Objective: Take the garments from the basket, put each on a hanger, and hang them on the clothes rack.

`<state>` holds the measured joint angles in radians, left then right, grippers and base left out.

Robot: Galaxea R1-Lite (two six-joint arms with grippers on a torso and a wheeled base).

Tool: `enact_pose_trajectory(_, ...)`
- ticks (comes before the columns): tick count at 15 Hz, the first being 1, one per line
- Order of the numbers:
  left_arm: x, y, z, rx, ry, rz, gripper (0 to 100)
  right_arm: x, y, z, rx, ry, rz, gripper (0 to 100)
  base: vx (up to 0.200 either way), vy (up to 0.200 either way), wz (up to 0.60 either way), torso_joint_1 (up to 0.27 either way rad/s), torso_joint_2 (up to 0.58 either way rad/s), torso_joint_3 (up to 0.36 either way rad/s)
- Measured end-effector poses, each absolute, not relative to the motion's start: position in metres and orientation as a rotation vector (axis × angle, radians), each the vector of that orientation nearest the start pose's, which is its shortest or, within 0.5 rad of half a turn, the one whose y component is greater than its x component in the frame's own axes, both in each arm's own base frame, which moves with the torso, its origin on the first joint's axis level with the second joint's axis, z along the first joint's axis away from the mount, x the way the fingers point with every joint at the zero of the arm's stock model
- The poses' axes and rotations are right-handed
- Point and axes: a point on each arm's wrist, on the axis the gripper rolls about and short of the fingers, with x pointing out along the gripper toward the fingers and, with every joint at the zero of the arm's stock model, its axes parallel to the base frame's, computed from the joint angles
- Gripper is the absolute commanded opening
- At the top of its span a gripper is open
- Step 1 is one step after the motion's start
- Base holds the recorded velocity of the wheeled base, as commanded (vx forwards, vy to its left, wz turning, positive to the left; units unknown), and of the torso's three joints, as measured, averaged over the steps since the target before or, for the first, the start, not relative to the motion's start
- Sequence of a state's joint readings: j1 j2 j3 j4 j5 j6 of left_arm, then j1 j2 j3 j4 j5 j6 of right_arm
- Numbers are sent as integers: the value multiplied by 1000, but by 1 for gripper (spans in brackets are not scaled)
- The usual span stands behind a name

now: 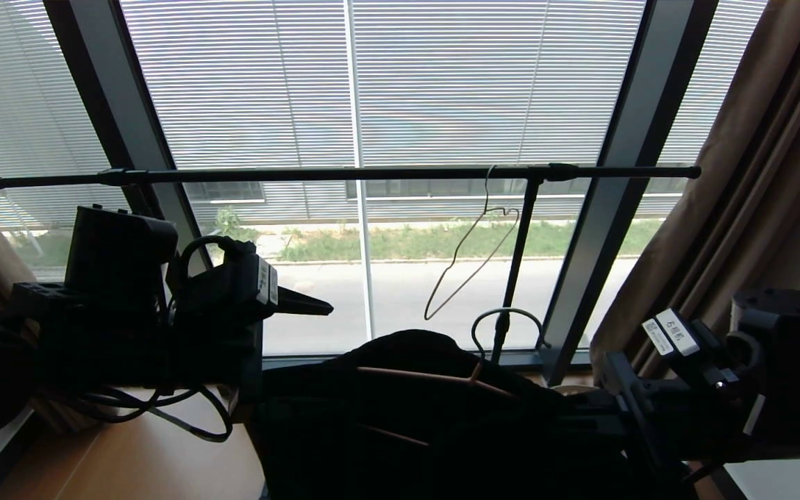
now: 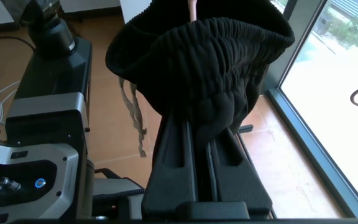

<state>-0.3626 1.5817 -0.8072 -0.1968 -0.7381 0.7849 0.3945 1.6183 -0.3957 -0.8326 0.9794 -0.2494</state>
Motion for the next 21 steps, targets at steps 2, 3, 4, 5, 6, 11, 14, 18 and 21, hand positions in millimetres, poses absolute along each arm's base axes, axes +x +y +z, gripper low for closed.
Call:
enact_pose_trajectory(2,235,-103,179,556,140,-1247,100,205,106,126,-84,229,1400,0,0,0,0,0,0,0)
enact_pose_trajectory(3,234,-100,180,545,135,-1253,100,205,106,126,-83,229,1401,0,0,0,0,0,0,0)
enact_pose_trajectory(4,232,-96,180,531,130,-1261,100,206,106,126,-83,229,1400,0,0,0,0,0,0,0)
enact_pose_trajectory(5,230,-92,180,517,127,-1270,100,206,105,126,-83,229,1400,0,0,0,0,0,0,0)
enact_pose_trajectory(6,228,-89,179,499,133,-1284,100,206,105,126,-82,229,1402,0,0,0,0,0,0,0)
enact_pose_trajectory(11,224,-78,176,455,173,-1295,100,207,102,127,-61,223,1439,0,0,0,0,0,0,0)
enact_pose_trajectory(14,229,-84,172,454,185,-1312,100,207,101,127,-61,218,1441,0,0,0,0,0,0,0)
enact_pose_trajectory(18,244,-101,165,484,232,-1306,100,204,101,129,-58,211,1462,0,0,0,0,0,0,0)
enact_pose_trajectory(21,255,-117,164,486,237,-1332,100,202,104,128,-60,214,1477,0,0,0,0,0,0,0)
